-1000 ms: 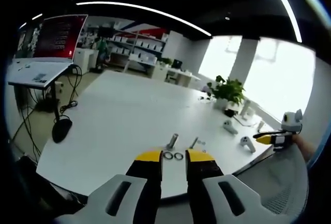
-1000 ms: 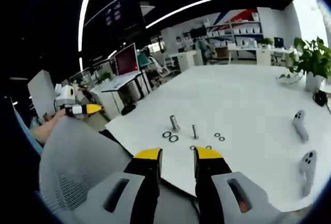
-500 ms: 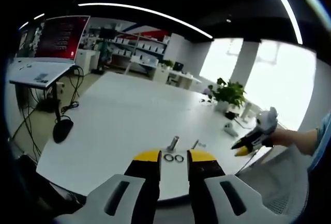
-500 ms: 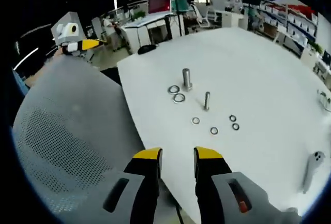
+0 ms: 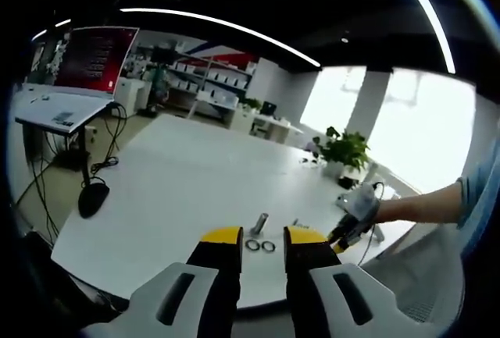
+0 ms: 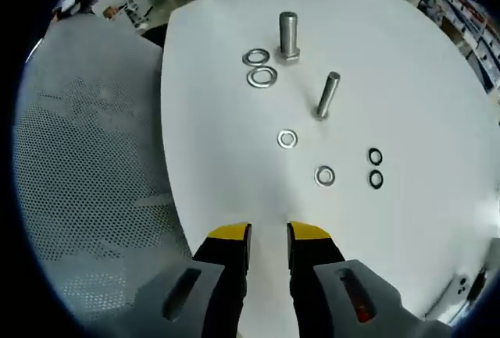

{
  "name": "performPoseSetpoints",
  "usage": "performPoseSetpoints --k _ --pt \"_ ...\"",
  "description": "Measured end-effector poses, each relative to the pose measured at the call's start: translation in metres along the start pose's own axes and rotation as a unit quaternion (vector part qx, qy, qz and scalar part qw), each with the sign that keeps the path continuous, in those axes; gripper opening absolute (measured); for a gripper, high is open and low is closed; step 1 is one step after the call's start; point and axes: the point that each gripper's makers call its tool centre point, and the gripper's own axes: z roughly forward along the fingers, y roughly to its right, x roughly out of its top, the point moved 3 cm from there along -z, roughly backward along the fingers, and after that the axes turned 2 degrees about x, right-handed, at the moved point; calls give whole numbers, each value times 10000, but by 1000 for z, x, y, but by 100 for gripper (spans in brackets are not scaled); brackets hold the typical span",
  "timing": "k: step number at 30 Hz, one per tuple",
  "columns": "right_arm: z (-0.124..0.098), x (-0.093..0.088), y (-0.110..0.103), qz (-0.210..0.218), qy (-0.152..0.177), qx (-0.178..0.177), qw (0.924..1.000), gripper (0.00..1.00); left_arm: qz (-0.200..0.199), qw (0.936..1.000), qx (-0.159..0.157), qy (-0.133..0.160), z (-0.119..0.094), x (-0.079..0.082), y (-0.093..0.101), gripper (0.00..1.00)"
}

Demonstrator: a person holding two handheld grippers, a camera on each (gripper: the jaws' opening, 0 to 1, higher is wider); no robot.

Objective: Place the washer onto the threaded stud by aligning its center hole with the stud, sliding it down to the base, and recovering from edge contact or off-axis alignment until the washer reaches the visible bottom stop.

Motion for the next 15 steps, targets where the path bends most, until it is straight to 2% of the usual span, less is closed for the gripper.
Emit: performPoseSetpoints --k 1,3,4,5,7,12,14,15 --pt "3 -2 -1 -126 -153 -21 9998 21 2 10000 2 -2 0 0 0 19" --pt "5 -3 -1 -249 -232 -22 9994 20 -6 10000 8 5 0 0 0 19" --pt "5 2 1 -704 -255 -91 9971 20 -12 10000 10 12 0 0 -1 19" --pt "5 1 -2 -475 -286 -132 9984 19 -18 10000 8 23 0 1 0 19" --pt "5 2 0 -618 -337 -259 9972 18 -26 10000 11 35 0 1 -1 19" --pt "5 0 -1 -600 -351 -235 9973 18 -25 10000 10 39 0 1 -1 19" --pt "6 1 -1 -830 -337 -233 9957 19 -19 10000 7 36 0 1 -1 19" --pt "6 1 -2 -784 -347 -247 9960 19 -15 10000 3 32 0 1 0 19"
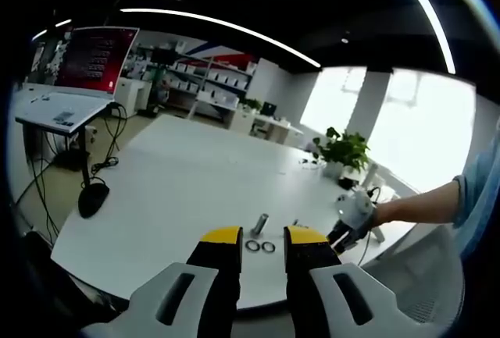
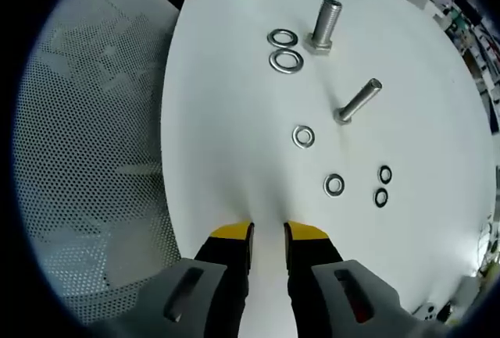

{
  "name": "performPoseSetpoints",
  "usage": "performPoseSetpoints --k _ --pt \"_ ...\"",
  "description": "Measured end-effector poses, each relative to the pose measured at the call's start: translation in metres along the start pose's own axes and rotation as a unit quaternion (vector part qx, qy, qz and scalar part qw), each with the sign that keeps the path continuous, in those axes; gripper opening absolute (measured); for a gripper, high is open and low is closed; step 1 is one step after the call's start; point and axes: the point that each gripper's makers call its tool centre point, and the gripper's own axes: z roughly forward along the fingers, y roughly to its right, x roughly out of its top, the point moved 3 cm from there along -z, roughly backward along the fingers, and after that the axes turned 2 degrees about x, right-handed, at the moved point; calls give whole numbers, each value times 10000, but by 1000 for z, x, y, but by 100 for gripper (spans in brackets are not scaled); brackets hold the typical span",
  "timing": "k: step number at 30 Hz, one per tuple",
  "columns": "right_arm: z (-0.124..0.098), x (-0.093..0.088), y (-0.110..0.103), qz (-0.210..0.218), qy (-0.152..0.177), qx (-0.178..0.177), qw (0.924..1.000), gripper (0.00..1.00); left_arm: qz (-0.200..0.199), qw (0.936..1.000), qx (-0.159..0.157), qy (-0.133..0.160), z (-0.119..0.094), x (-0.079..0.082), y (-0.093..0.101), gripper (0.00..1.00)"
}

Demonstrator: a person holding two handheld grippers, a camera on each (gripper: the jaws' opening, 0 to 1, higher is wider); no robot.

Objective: Place the washer onto the threaded stud by aligning its center hole with the stud, sliding it down to the base, and recovering from edge contact or off-axis alignment until the washer reaches the visible bottom stop.

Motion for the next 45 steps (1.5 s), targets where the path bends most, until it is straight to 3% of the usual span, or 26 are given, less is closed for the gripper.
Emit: performPoseSetpoints --k 4,5,7,11,14,15,18,21,30,45 --pt "0 0 0 -174 -30 25 9998 19 1 10000 5 1 0 0 0 19" --pt "0 1 0 -506 29 115 9986 19 0 10000 5 1 0 0 0 19" --pt "0 1 3 -141 32 160 9998 19 4 10000 6 -3 0 0 0 19" --pt "0 1 8 -90 74 166 9998 14 20 10000 -1 -25 0 -1 0 19" --pt "-1 2 7 730 110 483 9961 15 37 10000 2 -54 0 -2 0 19" --pt "-2 1 9 823 63 514 9953 15 40 10000 0 -62 0 -2 0 19" --pt "-3 0 26 751 148 148 9970 15 51 9999 -7 -97 0 -3 0 19" --pt "-5 5 33 1045 361 157 9937 16 49 9999 -11 -100 0 -3 0 19" --pt "-3 20 50 1114 509 -72 9924 17 41 10000 -11 -89 0 -2 0 19" --pt "3 26 58 1043 465 -111 9934 18 40 9999 -11 -94 0 -3 0 19"
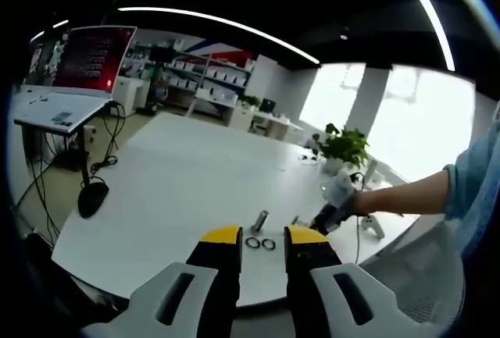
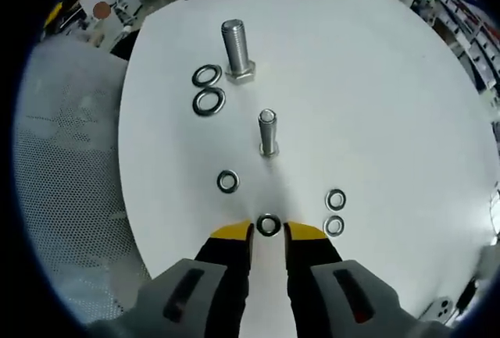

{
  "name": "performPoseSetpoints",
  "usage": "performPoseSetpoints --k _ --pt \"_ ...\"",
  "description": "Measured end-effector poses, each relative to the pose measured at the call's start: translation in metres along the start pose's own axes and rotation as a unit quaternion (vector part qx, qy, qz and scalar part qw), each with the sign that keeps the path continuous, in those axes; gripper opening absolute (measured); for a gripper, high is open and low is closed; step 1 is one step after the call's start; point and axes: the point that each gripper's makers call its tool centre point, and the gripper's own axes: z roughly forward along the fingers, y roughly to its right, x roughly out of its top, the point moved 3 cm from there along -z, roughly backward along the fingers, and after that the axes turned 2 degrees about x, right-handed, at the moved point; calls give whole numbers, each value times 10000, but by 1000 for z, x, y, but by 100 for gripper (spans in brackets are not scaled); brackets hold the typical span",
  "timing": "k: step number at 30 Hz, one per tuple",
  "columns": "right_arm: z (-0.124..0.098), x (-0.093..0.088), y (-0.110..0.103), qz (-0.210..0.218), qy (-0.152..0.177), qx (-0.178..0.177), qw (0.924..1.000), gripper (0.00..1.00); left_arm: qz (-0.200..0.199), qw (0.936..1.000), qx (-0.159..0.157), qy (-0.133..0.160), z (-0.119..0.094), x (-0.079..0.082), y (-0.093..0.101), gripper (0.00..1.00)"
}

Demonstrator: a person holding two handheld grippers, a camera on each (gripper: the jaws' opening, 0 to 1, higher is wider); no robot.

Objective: Place the washer onto the threaded stud by aligning its center hole with the stud, sliding it down to the base, and recovering from edge contact or off-axis alignment until the washer reaches the visible bottom stop.

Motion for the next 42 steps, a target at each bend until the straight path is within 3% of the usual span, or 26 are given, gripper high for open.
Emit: performPoseSetpoints --k 13,21,42 --pt "-2 -2 1 -46 14 -120 9999 15 -15 10000 -1 -17 0 -1 0 19" --pt "-14 5 -4 -17 255 -124 9996 14 -16 10000 5 -11 0 0 0 19" --pt "-46 46 -12 -546 691 -405 9953 14 -45 10000 16 42 0 1 0 20"
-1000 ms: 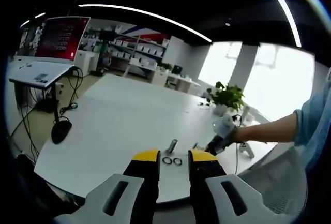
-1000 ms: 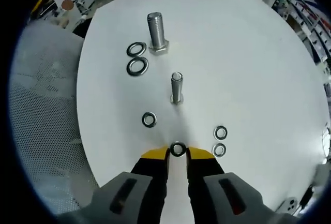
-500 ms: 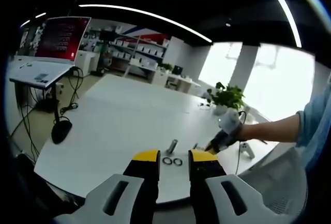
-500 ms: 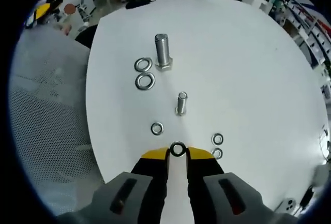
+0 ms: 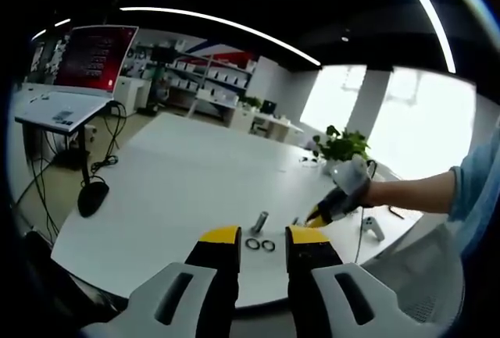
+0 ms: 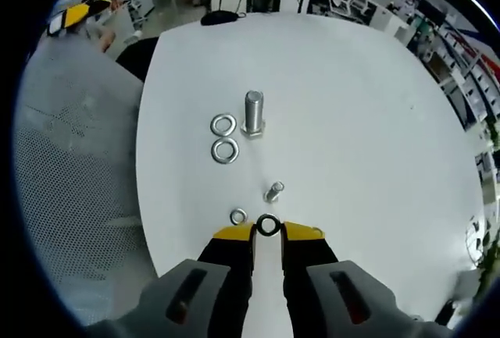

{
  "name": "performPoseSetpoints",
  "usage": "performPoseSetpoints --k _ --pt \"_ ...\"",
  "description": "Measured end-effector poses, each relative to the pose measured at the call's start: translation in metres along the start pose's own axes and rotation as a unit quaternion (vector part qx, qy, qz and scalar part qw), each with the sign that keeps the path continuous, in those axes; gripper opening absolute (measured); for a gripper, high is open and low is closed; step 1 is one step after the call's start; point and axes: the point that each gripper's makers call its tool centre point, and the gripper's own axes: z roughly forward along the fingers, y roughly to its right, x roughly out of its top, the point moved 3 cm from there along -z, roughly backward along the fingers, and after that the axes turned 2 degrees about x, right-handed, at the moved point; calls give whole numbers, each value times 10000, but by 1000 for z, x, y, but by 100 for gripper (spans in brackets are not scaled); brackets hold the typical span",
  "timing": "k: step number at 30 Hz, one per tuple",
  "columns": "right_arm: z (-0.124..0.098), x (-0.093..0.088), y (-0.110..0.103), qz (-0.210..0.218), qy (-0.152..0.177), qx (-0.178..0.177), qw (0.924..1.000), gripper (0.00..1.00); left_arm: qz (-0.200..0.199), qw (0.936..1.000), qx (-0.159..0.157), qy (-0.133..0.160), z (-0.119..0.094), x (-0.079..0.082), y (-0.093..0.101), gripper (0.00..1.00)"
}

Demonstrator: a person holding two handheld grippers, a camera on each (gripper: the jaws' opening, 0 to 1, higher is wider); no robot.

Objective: Place the washer onto the threaded stud by aligning its center hole with the stud, sliding it down to the base, and recovering from edge contact or off-axis alignment until the washer reaches the visible bottom stop.

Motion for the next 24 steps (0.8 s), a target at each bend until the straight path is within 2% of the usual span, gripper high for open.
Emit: performPoseSetpoints --k 6,24 --pt "-4 9 0 -66 116 -55 9999 14 -13 10000 13 14 0 0 0 20" --pt "-16 16 2 -67 309 -151 9994 14 0 10000 16 10 0 0 0 21"
